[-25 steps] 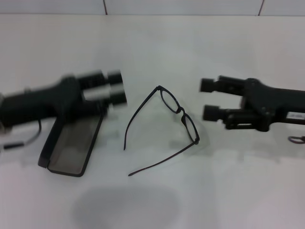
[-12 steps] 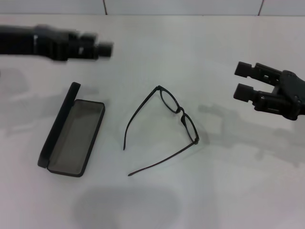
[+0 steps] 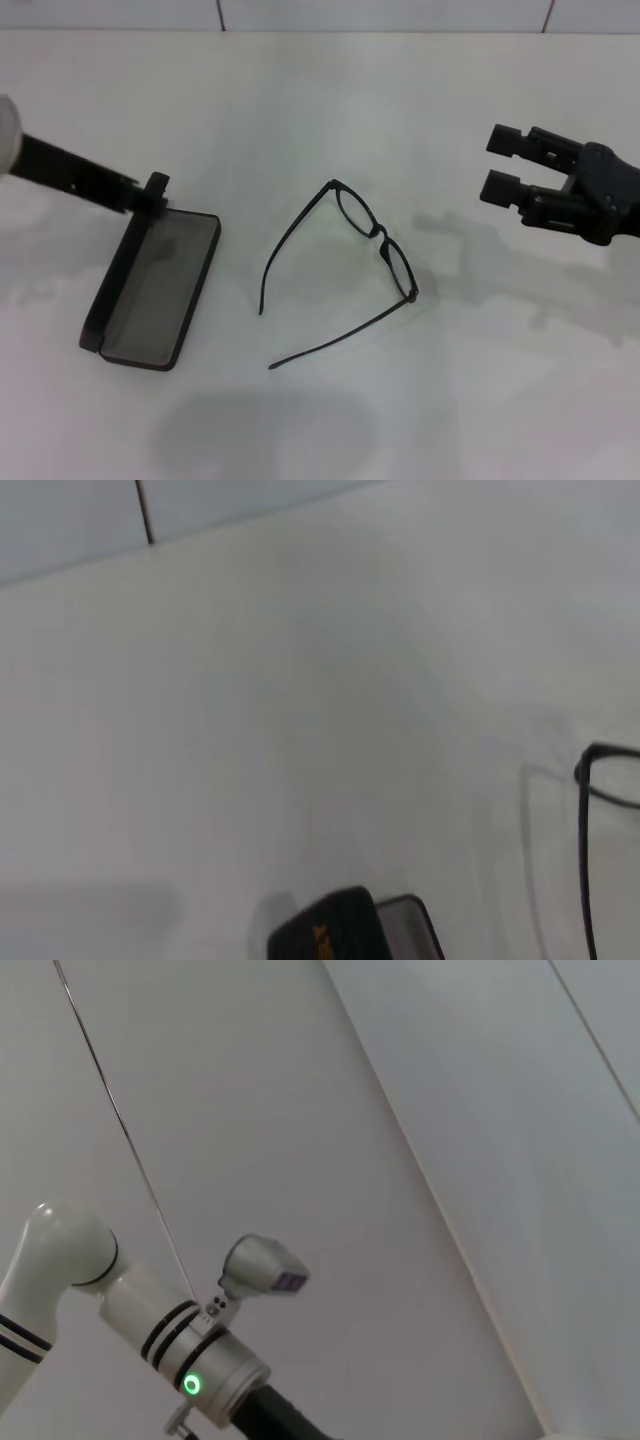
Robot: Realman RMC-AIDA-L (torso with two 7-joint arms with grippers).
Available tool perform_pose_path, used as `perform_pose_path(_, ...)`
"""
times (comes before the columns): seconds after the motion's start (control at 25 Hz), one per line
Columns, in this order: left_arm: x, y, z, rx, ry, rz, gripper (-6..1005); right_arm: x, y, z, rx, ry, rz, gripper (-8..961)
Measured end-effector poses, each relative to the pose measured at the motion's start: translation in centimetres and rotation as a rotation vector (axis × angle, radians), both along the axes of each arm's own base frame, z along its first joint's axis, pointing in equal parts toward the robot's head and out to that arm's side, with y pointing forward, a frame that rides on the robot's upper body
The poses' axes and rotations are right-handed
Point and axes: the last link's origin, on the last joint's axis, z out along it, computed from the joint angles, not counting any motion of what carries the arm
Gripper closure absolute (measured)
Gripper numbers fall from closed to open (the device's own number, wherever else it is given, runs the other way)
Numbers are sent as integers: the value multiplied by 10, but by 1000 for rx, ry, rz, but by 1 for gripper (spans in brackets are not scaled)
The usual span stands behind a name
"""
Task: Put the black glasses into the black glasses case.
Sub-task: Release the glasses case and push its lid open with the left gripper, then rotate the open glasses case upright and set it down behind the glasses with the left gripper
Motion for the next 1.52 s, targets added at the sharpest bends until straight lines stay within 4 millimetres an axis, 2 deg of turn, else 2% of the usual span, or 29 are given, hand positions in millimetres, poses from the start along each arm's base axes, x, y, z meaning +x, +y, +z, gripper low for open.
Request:
perform_pose_path(0.24, -17, 8, -24, -51, 16, 70, 407, 0, 3, 1, 14, -10, -4, 98)
perform_pose_path(0.4, -28, 13, -35, -61, 119, 123, 420, 0, 5, 1, 20, -16, -5, 98)
perform_pose_path(0.72, -31, 16, -45, -89, 184, 139, 444, 0, 4, -1, 34, -20, 0, 98)
perform_pose_path(0.8, -30, 16, -45, -86, 184, 136, 669, 1, 4, -1, 35, -20, -3, 98)
perform_pose_path(1.04, -24, 18, -41, -67, 185, 107, 691, 3, 3, -1, 36, -19, -7, 98)
perform_pose_path(1.16, -19, 20, -37, -46, 185, 81, 761, 2, 0, -1, 23, -16, 11, 98)
perform_pose_path(1.24, -15, 23, -35, -30, 184, 59, 808, -1, -5, -2, -8, -27, 54, 98)
perform_pose_path(1.52, 14, 40, -23, 56, 192, -132, 807, -20, -25, -9, -171, -46, 269, 98)
